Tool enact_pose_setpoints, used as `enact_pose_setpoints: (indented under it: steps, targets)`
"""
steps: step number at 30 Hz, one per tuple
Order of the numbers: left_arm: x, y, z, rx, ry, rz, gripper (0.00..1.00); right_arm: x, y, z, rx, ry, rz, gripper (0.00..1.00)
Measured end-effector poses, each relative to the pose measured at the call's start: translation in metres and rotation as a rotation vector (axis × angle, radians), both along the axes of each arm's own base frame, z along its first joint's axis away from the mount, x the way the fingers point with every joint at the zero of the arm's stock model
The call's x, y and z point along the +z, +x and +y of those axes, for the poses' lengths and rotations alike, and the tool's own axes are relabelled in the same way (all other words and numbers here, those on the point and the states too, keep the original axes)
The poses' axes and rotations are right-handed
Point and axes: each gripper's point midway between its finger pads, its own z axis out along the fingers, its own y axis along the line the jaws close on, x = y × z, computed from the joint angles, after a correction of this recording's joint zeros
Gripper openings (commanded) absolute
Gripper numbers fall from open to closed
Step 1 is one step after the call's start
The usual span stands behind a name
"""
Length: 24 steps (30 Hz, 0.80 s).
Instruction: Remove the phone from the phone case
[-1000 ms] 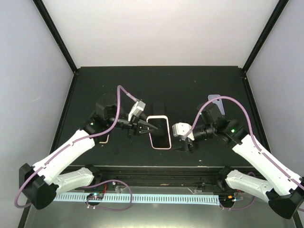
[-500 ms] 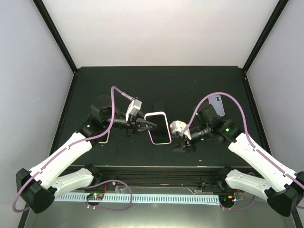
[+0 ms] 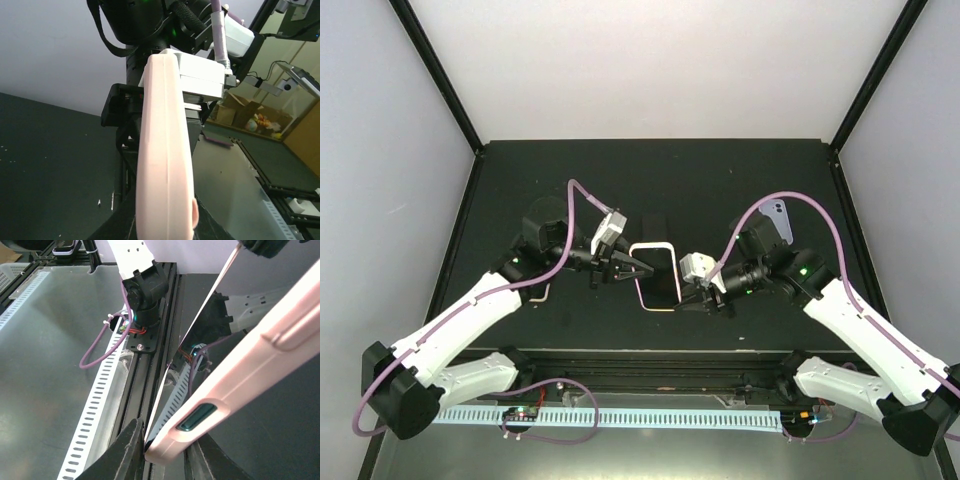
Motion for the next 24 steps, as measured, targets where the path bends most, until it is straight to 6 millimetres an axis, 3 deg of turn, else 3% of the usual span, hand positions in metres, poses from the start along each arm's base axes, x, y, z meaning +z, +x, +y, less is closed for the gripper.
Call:
enact_pose_setpoints:
  steps: [3, 6, 10, 16, 20, 24]
  targets:
    - [-0.0002, -0.0022, -0.0003, -0.021, -0.003, 0.003, 0.02, -0.0001, -0.0026, -0.0007, 0.016, 0.002, -0.003, 0.22]
    - [0.0003, -0.0034, -0.0006, -0.035, -0.007, 0.005, 0.02, 0.0002, -0.0045, -0.0011, 0.033, 0.008, -0.017, 0.30]
    - [0.0014, -0.0056, -0.0005, -0.052, -0.008, 0.028, 0.02, -0.0024, -0.0077, -0.0032, 0.055, -0.002, -0.046, 0.35]
    - [0.0051, -0.0077, -0.0002, -0.067, -0.017, 0.038, 0.02, -0.0010, -0.0092, -0.0065, 0.056, -0.002, -0.086, 0.30]
    - [0.0066, -0.0077, -0.0005, -0.070, -0.021, 0.040, 0.02, 0.0003, -0.0099, -0.0071, 0.053, 0.000, -0.092, 0.37]
    - [0.0067, -0.0086, -0.0003, -0.075, -0.020, 0.047, 0.02, 0.0011, -0.0101, -0.0064, 0.048, 0.003, -0.079, 0.30]
